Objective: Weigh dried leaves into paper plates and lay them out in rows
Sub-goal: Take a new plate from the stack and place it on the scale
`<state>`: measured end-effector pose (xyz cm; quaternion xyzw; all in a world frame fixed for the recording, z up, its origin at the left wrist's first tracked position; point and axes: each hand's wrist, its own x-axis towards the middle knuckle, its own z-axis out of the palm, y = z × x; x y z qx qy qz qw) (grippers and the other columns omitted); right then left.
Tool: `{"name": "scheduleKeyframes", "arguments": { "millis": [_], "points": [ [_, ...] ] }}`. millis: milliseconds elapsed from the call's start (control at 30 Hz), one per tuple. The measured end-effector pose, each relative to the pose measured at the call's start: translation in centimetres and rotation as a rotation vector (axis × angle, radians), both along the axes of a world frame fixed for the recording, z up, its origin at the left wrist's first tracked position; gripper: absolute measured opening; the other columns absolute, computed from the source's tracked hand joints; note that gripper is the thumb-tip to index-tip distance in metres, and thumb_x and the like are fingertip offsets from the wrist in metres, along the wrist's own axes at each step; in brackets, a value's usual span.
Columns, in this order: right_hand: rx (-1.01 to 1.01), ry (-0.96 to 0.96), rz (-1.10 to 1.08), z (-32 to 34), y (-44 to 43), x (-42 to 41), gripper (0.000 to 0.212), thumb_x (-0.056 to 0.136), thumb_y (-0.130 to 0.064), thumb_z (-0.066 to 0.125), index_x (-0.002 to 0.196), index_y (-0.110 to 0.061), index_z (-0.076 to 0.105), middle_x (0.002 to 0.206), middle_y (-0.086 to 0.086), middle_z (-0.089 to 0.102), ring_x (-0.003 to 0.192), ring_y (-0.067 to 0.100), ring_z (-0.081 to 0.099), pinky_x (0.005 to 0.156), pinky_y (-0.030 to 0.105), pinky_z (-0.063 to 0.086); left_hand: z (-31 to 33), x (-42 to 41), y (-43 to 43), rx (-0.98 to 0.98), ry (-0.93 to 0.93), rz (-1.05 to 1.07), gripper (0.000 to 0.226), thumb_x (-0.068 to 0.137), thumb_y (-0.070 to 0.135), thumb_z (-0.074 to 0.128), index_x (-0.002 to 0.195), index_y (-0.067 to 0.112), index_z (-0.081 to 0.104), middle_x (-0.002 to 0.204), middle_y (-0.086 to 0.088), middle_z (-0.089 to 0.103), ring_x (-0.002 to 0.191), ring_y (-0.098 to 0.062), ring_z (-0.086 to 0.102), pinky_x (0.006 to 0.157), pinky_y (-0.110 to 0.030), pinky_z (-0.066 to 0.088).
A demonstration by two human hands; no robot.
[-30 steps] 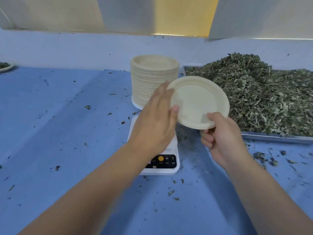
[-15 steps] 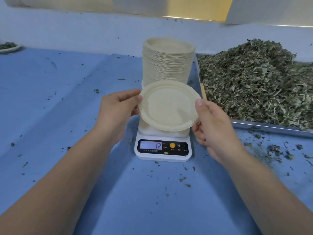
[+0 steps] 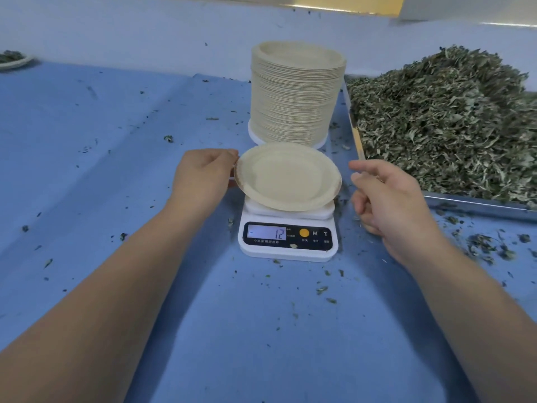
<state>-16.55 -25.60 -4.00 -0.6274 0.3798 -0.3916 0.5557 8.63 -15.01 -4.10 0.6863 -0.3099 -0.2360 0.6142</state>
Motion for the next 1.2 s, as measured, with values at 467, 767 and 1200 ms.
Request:
{"name": "scheduleKeyframes", "arguments": {
  "millis": [467,767,1200],
  "points": [
    [-0.750,0.623,-0.281,0.2,0.2,-0.5,0.026,0.094,-0.024,0.055,0.118,-0.019,0.062,0.094,-0.015,0.055,0.110,0.023,0.053,0.095,0.043,0.043,-0.4,-1.2,-0.6,0.037,0.209,-0.262,0.088,0.092,0.072,0.034,0.159,0.016,0.026,0.164,0.005,0.030,0.152,-0.013,0.029,0.127,-0.041,0.019],
    [-0.738,0.994,-0.302,-0.5,-0.5,-0.7,0.031,0.101,-0.029,0.049,0.128,-0.016,0.055,0.105,0.004,0.067,0.108,0.033,0.057,0.102,0.045,0.030,-0.5,-0.9,-0.8,-0.073,0.342,-0.243,0.029,0.110,0.050,0.030,0.102,0.033,0.052,0.110,0.016,0.051,0.109,-0.001,0.050,0.109,-0.026,0.036],
    [-0.483,1.240,-0.103,2.2,-5.4,0.7,0.068,0.098,-0.072,0.020,0.122,-0.018,0.053,0.120,0.011,0.057,0.109,0.037,0.056,0.089,0.050,0.046,-0.3,-1.1,-0.2,-0.165,0.445,-0.188,0.060,0.109,0.048,0.037,0.159,0.016,0.032,0.162,0.004,0.039,0.147,-0.009,0.038,0.125,-0.037,0.028]
  ]
}}
